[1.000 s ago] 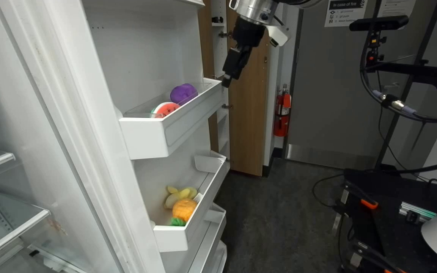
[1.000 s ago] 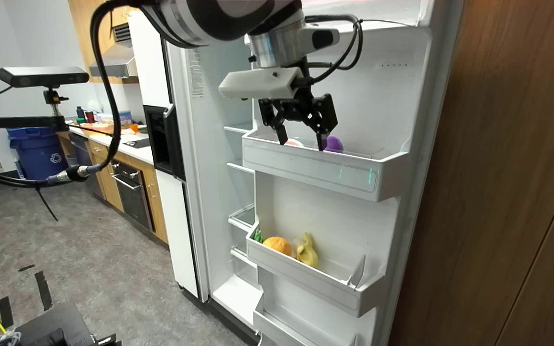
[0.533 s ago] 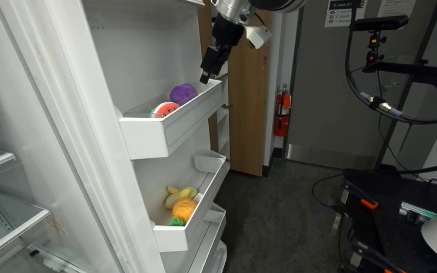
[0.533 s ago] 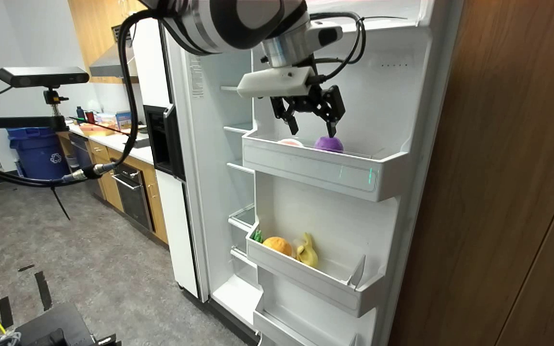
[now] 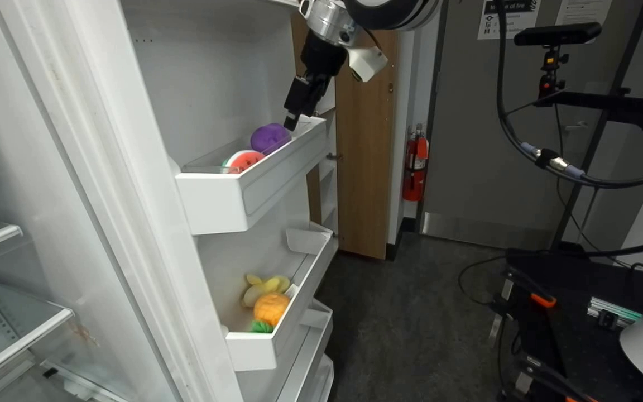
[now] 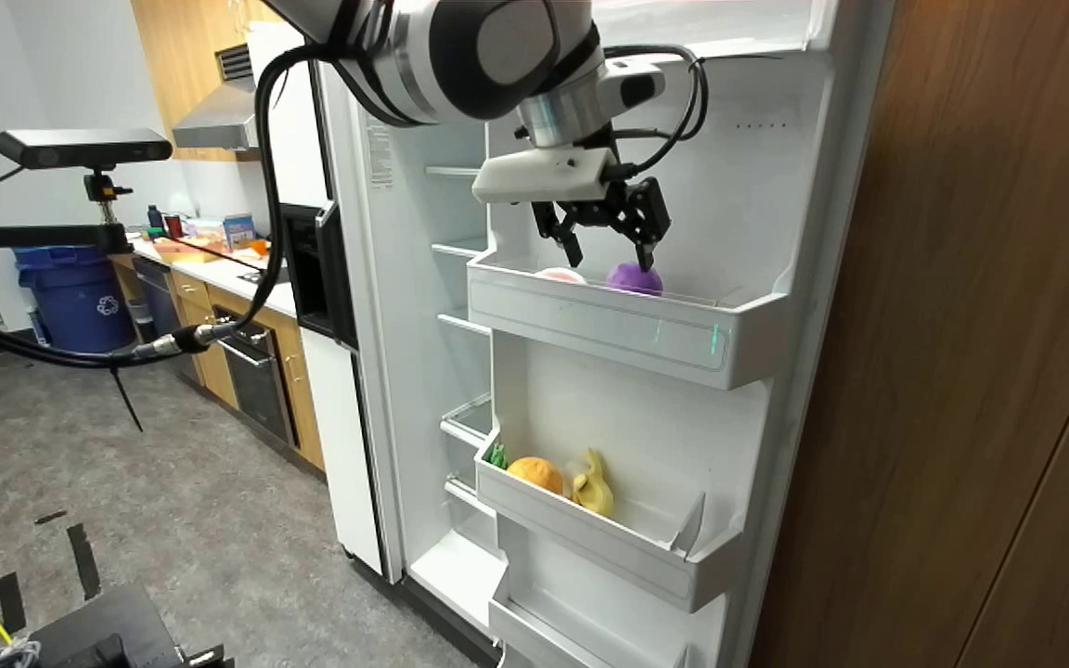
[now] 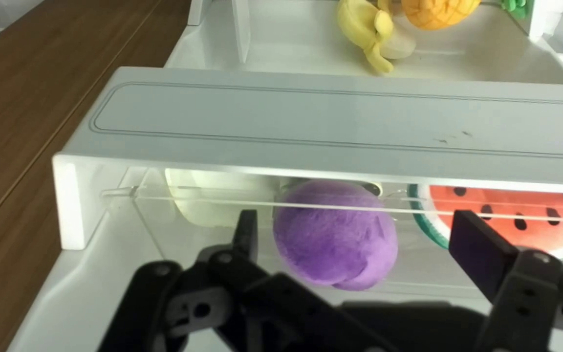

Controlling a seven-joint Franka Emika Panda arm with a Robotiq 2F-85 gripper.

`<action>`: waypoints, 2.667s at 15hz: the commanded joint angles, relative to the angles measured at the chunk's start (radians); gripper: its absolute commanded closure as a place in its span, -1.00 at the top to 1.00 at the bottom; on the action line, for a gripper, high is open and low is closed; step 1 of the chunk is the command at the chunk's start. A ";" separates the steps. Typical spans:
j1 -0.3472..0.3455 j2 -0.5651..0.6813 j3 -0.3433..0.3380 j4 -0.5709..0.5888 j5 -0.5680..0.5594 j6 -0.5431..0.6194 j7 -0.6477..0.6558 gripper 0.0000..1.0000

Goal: Pick the purple ball and put in the side compartment of the fridge door

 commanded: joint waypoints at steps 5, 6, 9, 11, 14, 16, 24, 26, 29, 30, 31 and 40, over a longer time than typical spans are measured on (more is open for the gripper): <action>-0.011 -0.008 0.010 -0.021 -0.009 0.026 0.016 1.00; -0.011 -0.009 0.010 -0.026 -0.004 0.031 0.015 1.00; -0.011 -0.015 0.009 -0.047 -0.015 0.090 0.028 1.00; -0.010 -0.017 0.009 -0.063 -0.029 0.155 0.042 1.00; -0.010 -0.018 0.009 -0.083 -0.033 0.216 0.059 1.00; -0.011 -0.019 0.010 -0.086 -0.011 0.196 0.058 1.00; -0.013 0.016 0.003 -0.073 -0.087 0.239 0.080 1.00; -0.014 0.030 0.001 -0.072 -0.135 0.261 0.102 1.00; -0.012 0.059 -0.001 -0.058 -0.174 0.281 0.139 1.00; -0.011 0.065 -0.001 -0.054 -0.174 0.289 0.148 1.00; -0.011 0.072 0.000 -0.049 -0.169 0.300 0.160 1.00; -0.015 0.059 0.024 -0.030 -0.032 0.293 0.144 1.00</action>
